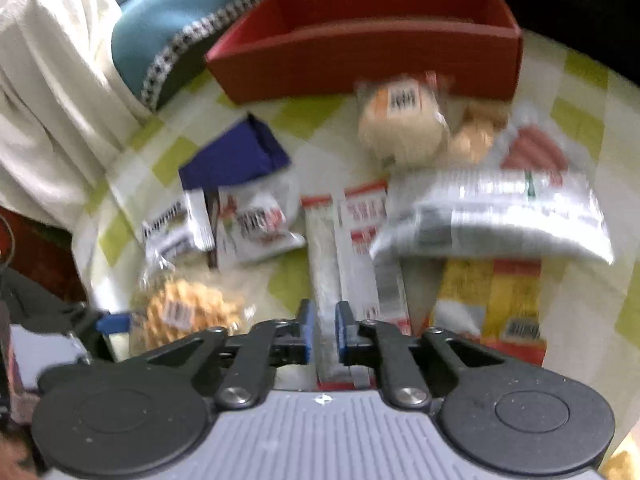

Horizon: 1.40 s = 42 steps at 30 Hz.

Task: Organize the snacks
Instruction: 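Lift the stick snack packet with the right tool while the left tool lifts the waffle bag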

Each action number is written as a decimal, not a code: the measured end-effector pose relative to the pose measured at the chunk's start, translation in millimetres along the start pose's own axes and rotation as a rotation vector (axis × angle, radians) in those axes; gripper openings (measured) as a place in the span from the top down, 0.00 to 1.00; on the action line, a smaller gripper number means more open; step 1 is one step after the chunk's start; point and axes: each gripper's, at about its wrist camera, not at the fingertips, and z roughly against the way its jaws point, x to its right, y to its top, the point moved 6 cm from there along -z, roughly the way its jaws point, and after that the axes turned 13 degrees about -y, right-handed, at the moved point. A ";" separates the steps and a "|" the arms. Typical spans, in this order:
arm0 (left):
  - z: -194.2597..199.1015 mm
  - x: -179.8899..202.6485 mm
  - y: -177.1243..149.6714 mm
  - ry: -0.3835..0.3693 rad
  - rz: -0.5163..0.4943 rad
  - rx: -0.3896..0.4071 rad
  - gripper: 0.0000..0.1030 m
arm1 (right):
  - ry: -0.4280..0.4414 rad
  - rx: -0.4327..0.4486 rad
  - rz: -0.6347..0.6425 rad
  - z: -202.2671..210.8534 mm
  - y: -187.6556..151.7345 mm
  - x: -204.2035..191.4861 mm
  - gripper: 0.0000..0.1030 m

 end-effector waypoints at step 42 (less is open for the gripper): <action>-10.5 11.8 11.4 0.097 -0.031 0.020 0.01 | -0.111 0.075 0.201 18.2 -21.4 5.1 0.53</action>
